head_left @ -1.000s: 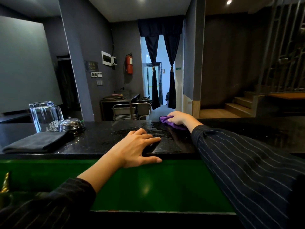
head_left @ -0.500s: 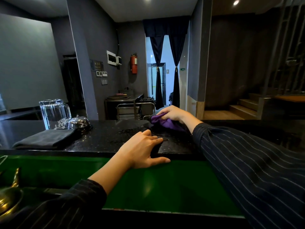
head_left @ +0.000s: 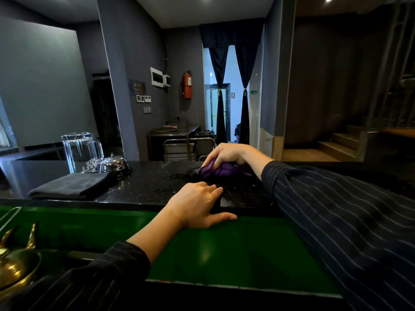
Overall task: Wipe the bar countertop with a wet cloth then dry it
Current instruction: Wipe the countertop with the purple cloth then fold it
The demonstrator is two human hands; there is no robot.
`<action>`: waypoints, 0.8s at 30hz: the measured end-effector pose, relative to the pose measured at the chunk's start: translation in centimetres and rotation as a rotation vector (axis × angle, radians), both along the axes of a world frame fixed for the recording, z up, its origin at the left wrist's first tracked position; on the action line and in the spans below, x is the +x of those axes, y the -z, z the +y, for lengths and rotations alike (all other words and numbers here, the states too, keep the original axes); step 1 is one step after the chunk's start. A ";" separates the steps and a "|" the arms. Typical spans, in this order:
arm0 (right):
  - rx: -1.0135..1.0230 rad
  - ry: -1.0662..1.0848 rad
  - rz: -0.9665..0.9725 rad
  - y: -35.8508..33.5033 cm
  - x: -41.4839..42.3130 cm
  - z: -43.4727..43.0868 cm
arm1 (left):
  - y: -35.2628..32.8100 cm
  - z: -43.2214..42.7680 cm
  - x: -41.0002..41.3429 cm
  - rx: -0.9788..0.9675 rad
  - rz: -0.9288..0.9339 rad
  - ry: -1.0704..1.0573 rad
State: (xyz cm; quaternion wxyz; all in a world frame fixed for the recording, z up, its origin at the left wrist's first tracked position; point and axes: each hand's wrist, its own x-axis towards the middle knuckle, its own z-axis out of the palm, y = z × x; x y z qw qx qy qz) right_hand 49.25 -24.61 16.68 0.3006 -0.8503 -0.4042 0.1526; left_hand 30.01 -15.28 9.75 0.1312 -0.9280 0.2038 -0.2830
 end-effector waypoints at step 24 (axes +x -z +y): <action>-0.274 -0.227 -0.384 3.2 -5.0 2.9 | 0.4 0.2 0.4 0.034 0.002 -0.014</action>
